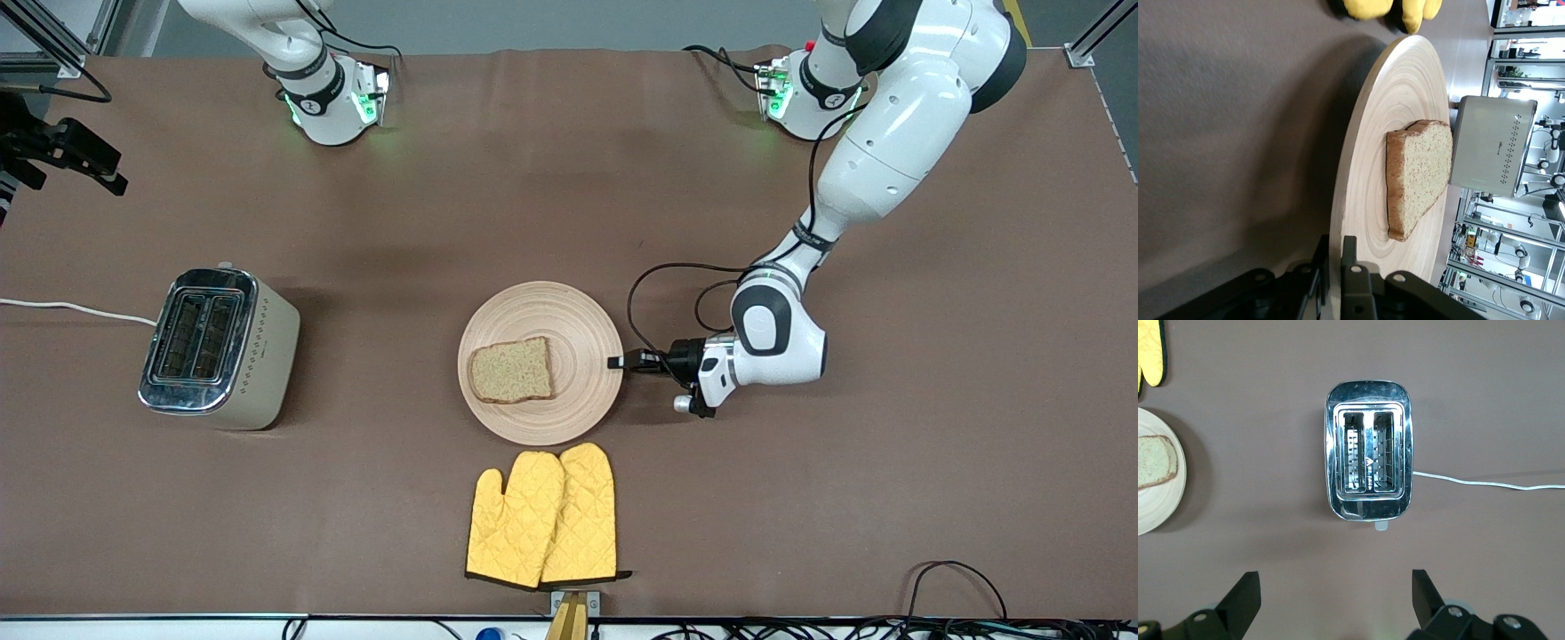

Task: Move plate and put bread in toaster
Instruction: 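Grip the plate rim with the left gripper and slide it toward the toaster, then release the plate and withdraw the left gripper while the right gripper reaches out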

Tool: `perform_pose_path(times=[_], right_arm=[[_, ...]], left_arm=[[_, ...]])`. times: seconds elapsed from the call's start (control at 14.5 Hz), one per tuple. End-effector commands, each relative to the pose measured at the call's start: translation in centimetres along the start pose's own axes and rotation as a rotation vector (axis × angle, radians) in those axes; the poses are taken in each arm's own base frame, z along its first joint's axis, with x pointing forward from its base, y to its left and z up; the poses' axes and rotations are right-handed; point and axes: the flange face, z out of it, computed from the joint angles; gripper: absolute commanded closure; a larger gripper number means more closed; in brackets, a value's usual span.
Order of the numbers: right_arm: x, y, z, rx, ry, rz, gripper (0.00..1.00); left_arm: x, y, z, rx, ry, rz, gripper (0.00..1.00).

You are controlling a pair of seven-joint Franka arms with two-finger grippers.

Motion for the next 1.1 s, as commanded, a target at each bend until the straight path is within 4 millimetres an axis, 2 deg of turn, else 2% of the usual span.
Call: perform_pose_path(times=[0.0, 0.28, 0.34, 0.48, 0.55, 0.62, 0.76, 0.96, 1.03], right_arm=[[0.2, 0.1, -0.1, -0.001, -0.006, 0.003, 0.0], [0.2, 0.2, 0.0, -0.001, -0.003, 0.006, 0.0], [0.2, 0.2, 0.0, -0.001, -0.003, 0.006, 0.0], [0.2, 0.0, 0.0, -0.001, -0.003, 0.003, 0.0], [0.3, 0.0, 0.0, -0.001, -0.004, 0.003, 0.0], [0.2, 0.0, 0.0, -0.001, -0.003, 0.001, 0.0], [0.3, 0.0, 0.0, -0.001, -0.004, 0.001, 0.0], [0.3, -0.3, -0.1, 0.01, 0.001, -0.001, 0.0], [0.3, -0.8, -0.1, 0.054, 0.0, 0.001, 0.0]], left_arm=[[-1.6, -0.8, 0.3, -0.019, 0.007, 0.034, 1.0], [-2.1, -0.1, 1.7, -0.007, 0.003, 0.056, 0.97], [-2.2, 0.1, 2.2, 0.015, 0.019, 0.059, 0.93], [-2.2, 0.3, 2.4, 0.028, 0.033, 0.063, 0.58], [-2.0, 0.2, 2.2, 0.028, 0.037, 0.049, 0.33], [-1.8, 0.2, 1.8, 0.028, 0.043, 0.05, 0.0], [-1.0, 0.8, 0.4, 0.033, 0.064, 0.034, 0.0], [1.8, 4.5, -4.9, 0.105, 0.101, 0.002, 0.0], [3.1, 5.3, -7.5, 0.152, 0.113, 0.0, 0.0]])
